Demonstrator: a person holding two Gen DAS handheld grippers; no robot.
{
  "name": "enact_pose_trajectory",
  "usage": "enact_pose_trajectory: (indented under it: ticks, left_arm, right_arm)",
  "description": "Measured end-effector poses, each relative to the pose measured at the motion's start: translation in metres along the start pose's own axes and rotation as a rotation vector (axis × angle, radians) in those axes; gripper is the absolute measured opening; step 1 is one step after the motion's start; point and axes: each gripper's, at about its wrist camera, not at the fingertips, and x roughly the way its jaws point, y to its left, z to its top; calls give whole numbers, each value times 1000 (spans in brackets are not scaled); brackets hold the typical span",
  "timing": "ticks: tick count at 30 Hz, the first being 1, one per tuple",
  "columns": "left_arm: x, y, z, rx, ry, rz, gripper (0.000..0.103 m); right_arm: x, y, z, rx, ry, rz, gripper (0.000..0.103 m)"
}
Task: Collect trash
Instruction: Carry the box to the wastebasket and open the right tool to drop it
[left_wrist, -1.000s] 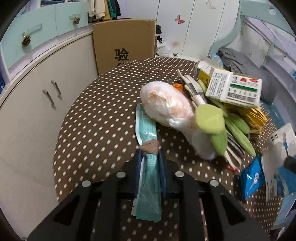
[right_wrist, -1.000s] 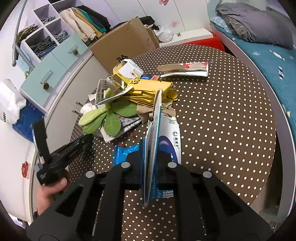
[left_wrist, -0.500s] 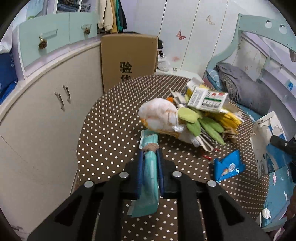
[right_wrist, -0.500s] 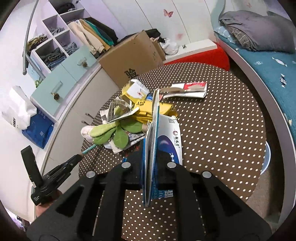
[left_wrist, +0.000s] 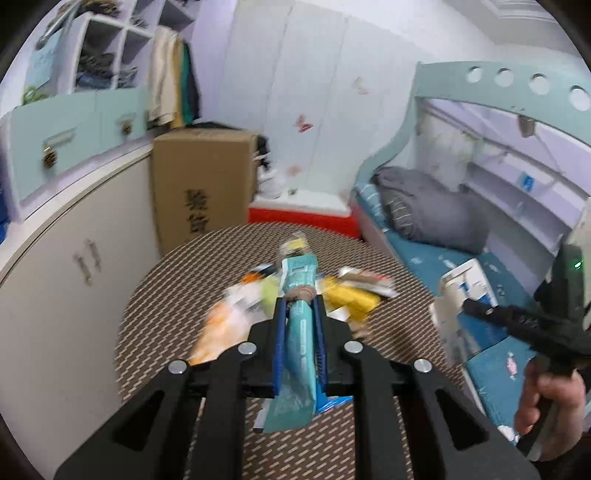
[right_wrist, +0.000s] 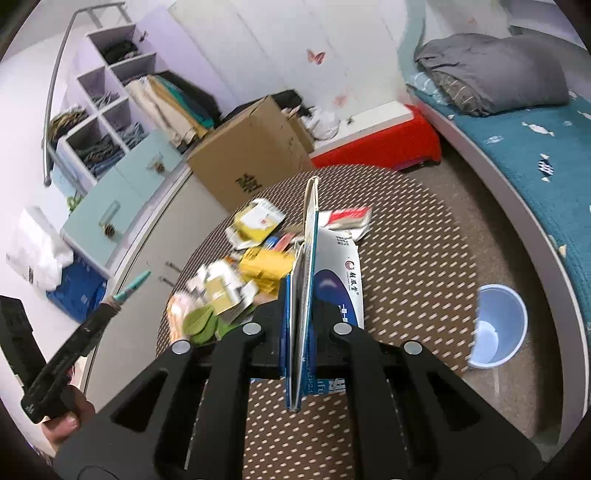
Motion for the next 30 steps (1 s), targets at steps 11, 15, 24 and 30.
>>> enact_pose_trajectory:
  ticks: [11, 15, 24, 30]
  left_arm:
    - [95, -136, 32, 128, 38, -231, 14]
    - [148, -183, 29, 169, 116, -284, 14]
    - [251, -256, -4, 241, 345, -364, 14]
    - [293, -296, -22, 284, 436, -384, 14]
  right_arm:
    - [-7, -133, 43, 171, -54, -165, 8]
    - [29, -214, 35, 293, 25, -223, 8]
    - [121, -341, -1, 486, 184, -281, 12]
    - [130, -389, -26, 622, 172, -293, 75]
